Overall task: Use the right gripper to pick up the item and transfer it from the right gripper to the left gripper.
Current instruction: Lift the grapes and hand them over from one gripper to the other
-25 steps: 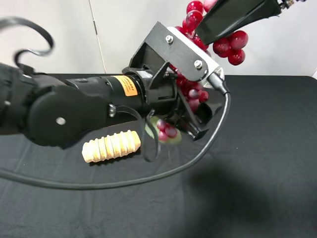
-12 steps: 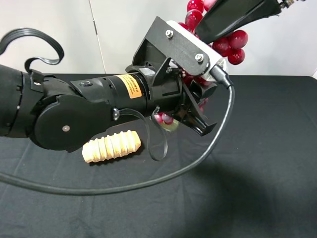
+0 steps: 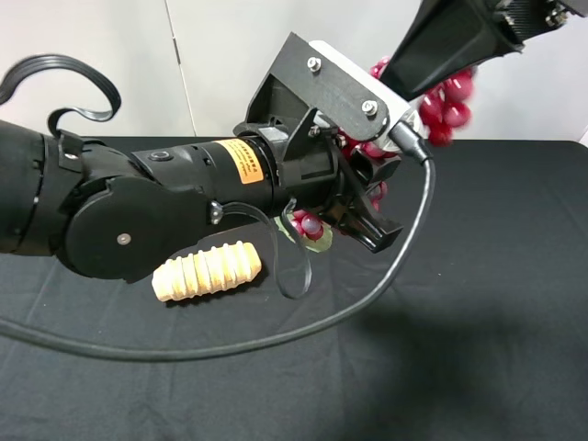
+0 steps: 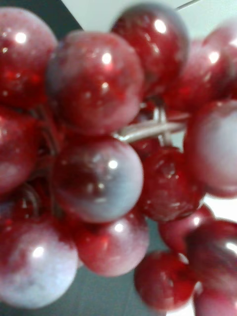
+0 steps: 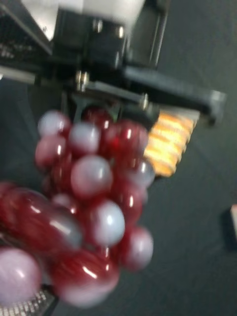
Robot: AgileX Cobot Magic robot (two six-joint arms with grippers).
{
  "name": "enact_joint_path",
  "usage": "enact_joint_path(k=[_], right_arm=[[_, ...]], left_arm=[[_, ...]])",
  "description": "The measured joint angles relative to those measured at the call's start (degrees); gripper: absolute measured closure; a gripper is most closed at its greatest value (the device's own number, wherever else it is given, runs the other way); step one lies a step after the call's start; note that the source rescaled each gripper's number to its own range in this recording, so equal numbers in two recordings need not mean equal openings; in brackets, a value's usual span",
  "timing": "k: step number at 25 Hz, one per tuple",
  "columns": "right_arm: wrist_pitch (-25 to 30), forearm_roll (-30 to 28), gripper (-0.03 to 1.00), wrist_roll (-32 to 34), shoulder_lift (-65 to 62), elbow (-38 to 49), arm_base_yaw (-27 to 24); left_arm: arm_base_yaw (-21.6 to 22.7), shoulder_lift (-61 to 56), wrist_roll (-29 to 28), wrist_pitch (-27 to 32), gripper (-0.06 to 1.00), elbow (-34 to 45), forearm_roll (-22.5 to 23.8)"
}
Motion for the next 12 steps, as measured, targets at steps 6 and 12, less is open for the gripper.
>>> enact_joint_path(k=[6,12], right_arm=[[0.0,-2.5,-0.03,0.3,0.0,-0.1,0.0],[-0.1,-6.2,-0.03,3.1,-0.5,-2.7,0.0]], left_arm=[[0.0,0.0,0.0,0.1,0.93,0.0,0.1],[0.0,0.0,0.0,0.1,0.94,0.0,0.1]])
